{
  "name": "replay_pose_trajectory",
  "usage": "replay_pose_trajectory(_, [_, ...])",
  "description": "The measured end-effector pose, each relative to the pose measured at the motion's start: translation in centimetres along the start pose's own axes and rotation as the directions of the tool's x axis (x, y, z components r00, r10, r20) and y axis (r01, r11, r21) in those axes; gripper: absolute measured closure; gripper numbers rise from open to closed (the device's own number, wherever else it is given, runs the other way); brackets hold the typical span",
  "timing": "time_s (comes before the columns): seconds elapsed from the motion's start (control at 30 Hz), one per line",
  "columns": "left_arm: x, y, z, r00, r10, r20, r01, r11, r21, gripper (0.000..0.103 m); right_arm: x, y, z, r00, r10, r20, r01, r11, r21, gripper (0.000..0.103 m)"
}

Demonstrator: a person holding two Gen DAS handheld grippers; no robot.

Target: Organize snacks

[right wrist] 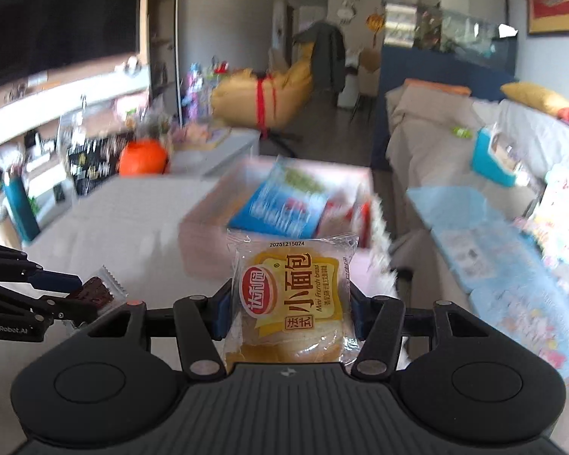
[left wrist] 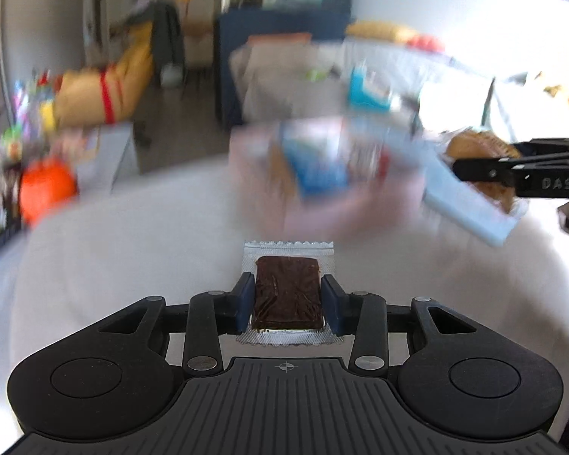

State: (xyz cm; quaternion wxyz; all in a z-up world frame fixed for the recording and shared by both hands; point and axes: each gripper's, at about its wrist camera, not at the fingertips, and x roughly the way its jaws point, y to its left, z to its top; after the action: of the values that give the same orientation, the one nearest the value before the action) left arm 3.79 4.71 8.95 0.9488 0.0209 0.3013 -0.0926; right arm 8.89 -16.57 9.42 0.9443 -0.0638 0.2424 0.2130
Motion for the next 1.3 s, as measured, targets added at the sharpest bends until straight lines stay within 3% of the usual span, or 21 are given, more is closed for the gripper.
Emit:
replay_pose_trajectory(0.1, [-1.3,-0.2,5.8,0.987,0.000,0.160,-0.004,1.000,0.025,0.060,-1.4,-0.9,4.8,0.994,0.001,0.112,-0.001,1.000,0.003,0.047])
replay_pose_trajectory(0.2, [0.1,0.0,11.0,0.969,-0.032,0.245,0.036,0.999,-0.013,0.060,-1.2,-1.7,10.5,0.981,0.006,0.192,-0.008,1.000,0.009,0.047])
replay_pose_trajectory(0.3, [5.1,2.2,13.9,0.964,-0.167,0.207,0.203,0.966,-0.163,0.059,1.1,-2.5,15.3,0.980,0.008,0.201,-0.019,0.999,0.050,0.044])
replay_pose_trajectory(0.37, [8.2,3.0,13.7,0.971,-0.176,0.161,0.209,0.952,-0.224,0.060,3.2,-3.0,16.6,0.987,-0.002,0.163,-0.010,0.997,0.078,0.021])
replay_pose_trajectory(0.4, [9.2,3.0,13.1,0.977,-0.158,0.144,0.189,0.953,-0.237,0.061,4.2,-3.3,16.7,0.990,-0.009,0.143,-0.006,0.995,0.101,0.021])
replay_pose_trajectory(0.53, [9.4,4.0,9.3,0.979,-0.167,0.118,0.195,0.939,-0.283,0.061,6.2,-3.9,14.1,0.998,0.023,0.056,-0.031,0.988,0.149,0.021])
replay_pose_trajectory(0.77, [5.9,3.2,0.1,1.000,-0.014,-0.022,0.009,0.979,-0.204,0.061,6.3,-1.4,3.5,0.995,-0.004,-0.102,0.016,0.994,0.110,0.021])
replay_pose_trajectory(0.87, [4.6,2.1,-3.6,0.996,0.061,-0.071,-0.074,0.977,-0.201,0.061,6.7,1.4,-0.8,0.984,-0.001,-0.178,0.013,0.998,0.068,0.021])
replay_pose_trajectory(0.97, [4.5,0.7,-6.0,0.991,0.083,-0.108,-0.103,0.976,-0.192,0.061,7.0,4.1,-4.2,0.972,-0.001,-0.233,0.008,1.000,0.030,0.021])
replay_pose_trajectory(1.0, [4.9,0.4,-6.5,0.988,0.087,-0.127,-0.111,0.975,-0.193,0.060,7.0,4.6,-5.0,0.969,0.002,-0.247,0.006,0.999,0.032,0.021])
replay_pose_trajectory(1.03, [4.6,0.0,-7.2,0.990,0.107,-0.097,-0.123,0.976,-0.180,0.060,7.2,4.9,-5.6,0.965,0.005,-0.262,0.005,0.999,0.039,0.021])
replay_pose_trajectory(1.1, [4.8,-0.5,-6.9,0.989,0.119,-0.093,-0.133,0.976,-0.170,0.052,7.7,5.2,-6.9,0.954,0.001,-0.298,0.017,0.998,0.060,0.021])
replay_pose_trajectory(1.17, [5.0,-0.9,-6.8,0.990,0.109,-0.086,-0.123,0.977,-0.175,0.041,7.4,5.4,-7.6,0.962,-0.047,-0.268,0.060,0.997,0.041,0.013])
replay_pose_trajectory(1.27, [5.4,-1.3,-6.9,0.991,0.117,-0.060,-0.126,0.974,-0.189,0.031,7.1,4.5,-8.1,0.958,-0.099,-0.270,0.124,0.990,0.075,0.000])
replay_pose_trajectory(1.3, [5.4,-1.5,-7.1,0.991,0.125,-0.048,-0.132,0.971,-0.200,0.031,7.0,4.2,-8.3,0.960,-0.093,-0.265,0.123,0.987,0.099,0.000])
